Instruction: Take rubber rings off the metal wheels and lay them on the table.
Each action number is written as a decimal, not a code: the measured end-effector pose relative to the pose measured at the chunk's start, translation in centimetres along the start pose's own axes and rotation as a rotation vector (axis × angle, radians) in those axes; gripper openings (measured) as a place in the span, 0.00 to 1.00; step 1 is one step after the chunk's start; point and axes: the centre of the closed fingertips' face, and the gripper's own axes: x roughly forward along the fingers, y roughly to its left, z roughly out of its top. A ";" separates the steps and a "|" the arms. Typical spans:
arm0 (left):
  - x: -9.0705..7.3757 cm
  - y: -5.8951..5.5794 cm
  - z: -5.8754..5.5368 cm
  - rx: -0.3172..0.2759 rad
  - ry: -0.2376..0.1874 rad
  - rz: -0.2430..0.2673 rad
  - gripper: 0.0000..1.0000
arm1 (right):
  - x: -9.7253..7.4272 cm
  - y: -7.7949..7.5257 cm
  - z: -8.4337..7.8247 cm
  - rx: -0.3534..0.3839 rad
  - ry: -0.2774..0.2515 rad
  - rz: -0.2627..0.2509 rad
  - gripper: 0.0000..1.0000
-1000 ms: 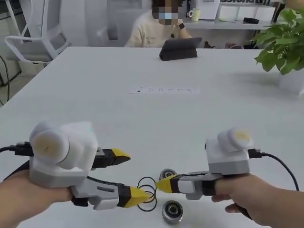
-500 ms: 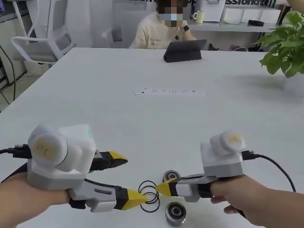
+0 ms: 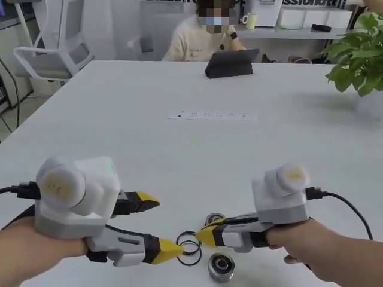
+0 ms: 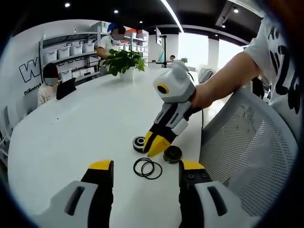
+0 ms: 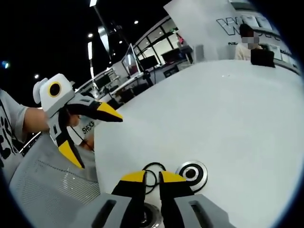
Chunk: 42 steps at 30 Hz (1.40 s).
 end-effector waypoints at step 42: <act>5.1 1.6 1.6 -0.012 0.010 -0.022 0.48 | -4.8 -4.5 0.3 -0.132 -0.097 -0.138 0.31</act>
